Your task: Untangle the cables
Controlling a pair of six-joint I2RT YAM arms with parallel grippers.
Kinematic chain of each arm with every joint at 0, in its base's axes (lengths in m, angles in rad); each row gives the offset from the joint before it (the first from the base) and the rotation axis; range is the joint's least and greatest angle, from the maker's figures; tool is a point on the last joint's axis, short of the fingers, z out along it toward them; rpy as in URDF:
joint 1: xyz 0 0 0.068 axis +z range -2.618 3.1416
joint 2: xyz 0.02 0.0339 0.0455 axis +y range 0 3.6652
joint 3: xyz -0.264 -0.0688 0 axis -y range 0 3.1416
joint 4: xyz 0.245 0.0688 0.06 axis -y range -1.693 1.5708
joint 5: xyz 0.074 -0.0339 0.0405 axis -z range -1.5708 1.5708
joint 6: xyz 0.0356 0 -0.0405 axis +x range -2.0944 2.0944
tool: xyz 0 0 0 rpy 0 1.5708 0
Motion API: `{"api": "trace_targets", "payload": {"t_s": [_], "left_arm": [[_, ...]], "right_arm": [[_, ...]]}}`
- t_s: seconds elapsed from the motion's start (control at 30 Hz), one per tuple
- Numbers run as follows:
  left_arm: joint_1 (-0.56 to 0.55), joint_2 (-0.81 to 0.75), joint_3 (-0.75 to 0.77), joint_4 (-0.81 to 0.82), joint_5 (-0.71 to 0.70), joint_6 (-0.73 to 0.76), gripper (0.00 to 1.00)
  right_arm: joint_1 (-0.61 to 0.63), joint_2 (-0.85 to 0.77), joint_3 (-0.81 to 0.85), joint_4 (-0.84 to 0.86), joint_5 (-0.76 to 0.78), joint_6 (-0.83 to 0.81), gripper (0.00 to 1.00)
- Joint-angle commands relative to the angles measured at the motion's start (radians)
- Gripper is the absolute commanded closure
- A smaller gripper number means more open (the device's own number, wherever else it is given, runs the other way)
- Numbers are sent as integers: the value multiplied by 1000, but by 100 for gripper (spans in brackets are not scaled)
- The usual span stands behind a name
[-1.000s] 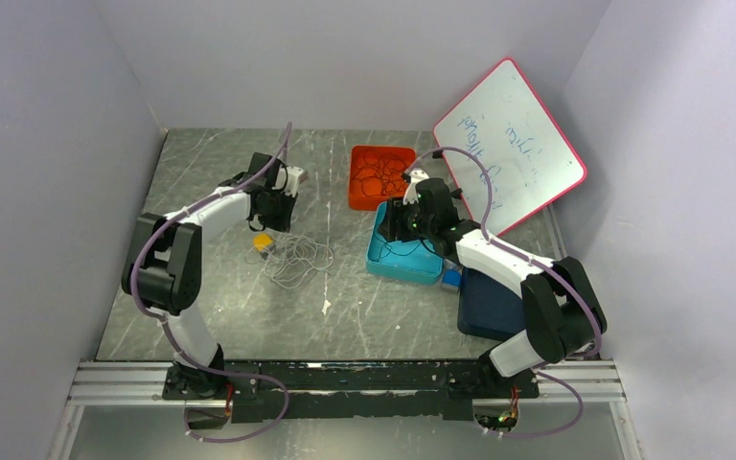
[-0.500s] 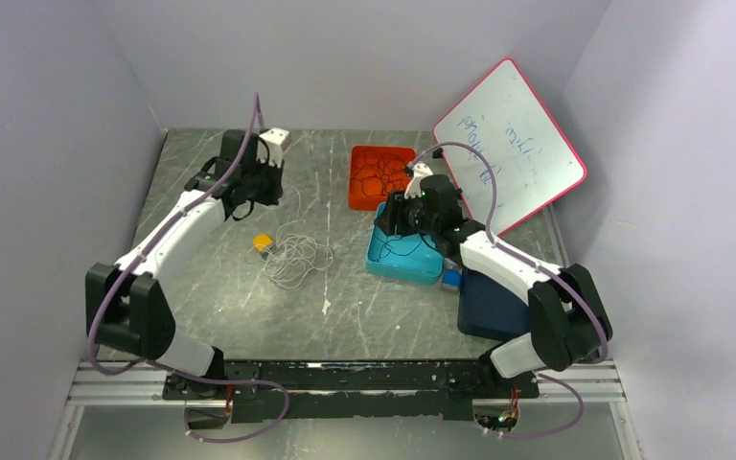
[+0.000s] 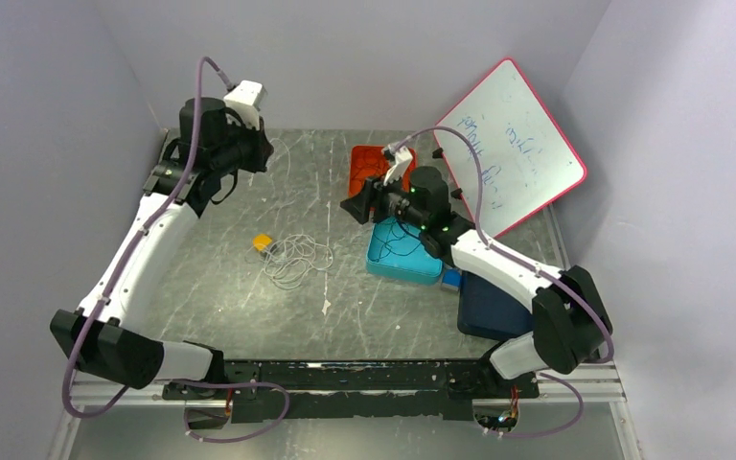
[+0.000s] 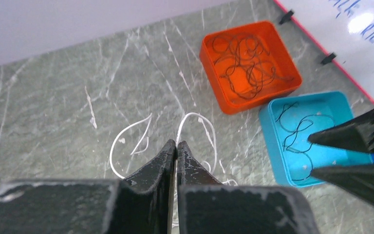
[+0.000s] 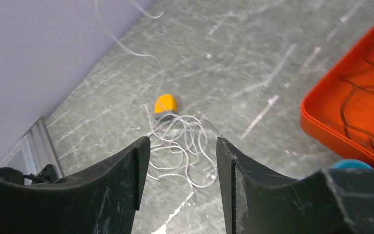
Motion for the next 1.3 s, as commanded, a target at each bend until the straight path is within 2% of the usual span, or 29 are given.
{"api": "trace_targets", "payload": {"t_s": [0.0,0.23,0.37,0.67,1.03,1.27], "left_arm": [[-4,-34,100,-60,-17,-26,93],[-4,-26,280,-132,6,-54,93],[-4,-11,395,-169,4,-70,93],[-4,19,601,-192,9,-89,93],[-4,56,736,-207,33,-99,93],[-4,61,785,-211,25,-105,93]], "right_arm": [[53,-13,28,163,-31,-34,43],[143,49,43,330,-42,-220,35],[167,116,47,439,-67,-244,34],[187,319,201,438,-83,-237,34],[187,536,423,418,-116,-229,40],[187,647,547,412,-87,-225,52]]}}
